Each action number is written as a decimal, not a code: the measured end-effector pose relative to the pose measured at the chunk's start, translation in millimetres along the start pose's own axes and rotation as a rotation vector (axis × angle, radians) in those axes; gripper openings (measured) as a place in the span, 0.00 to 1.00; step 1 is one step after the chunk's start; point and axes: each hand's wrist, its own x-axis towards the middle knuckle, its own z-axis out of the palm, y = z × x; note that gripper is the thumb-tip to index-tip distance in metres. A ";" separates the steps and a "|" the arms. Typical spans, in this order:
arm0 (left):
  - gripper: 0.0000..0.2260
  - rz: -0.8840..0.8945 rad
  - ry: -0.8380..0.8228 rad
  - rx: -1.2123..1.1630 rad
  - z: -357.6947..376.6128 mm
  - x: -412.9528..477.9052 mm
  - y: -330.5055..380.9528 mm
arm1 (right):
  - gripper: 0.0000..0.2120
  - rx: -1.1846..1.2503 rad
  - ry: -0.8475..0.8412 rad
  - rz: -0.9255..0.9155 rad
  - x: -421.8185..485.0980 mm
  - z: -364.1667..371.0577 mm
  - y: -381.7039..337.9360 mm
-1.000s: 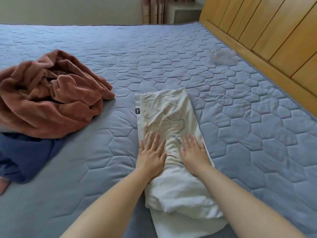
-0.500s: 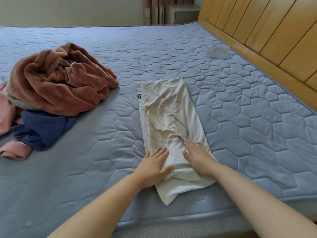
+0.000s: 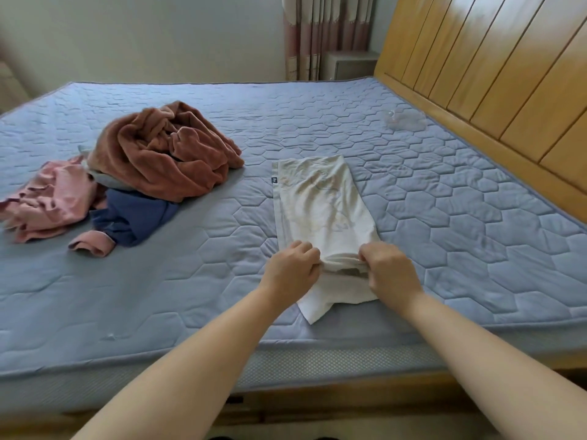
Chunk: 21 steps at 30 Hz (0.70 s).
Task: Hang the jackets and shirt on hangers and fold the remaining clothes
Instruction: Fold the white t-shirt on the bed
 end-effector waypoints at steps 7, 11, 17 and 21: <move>0.16 -0.057 -0.206 -0.050 18.0 -44.1 -8.7 | 0.15 0.057 -0.170 0.033 -31.9 16.4 6.1; 0.31 -0.027 -0.313 0.020 23.9 -36.6 6.4 | 0.33 0.016 -0.386 0.071 -30.9 14.7 1.5; 0.29 -0.119 -0.607 0.109 46.3 -34.5 22.5 | 0.31 0.162 -0.514 0.192 -34.9 29.8 5.1; 0.23 -0.007 -0.536 0.246 47.8 -45.2 23.1 | 0.18 0.066 -0.266 0.079 -41.2 46.9 -0.2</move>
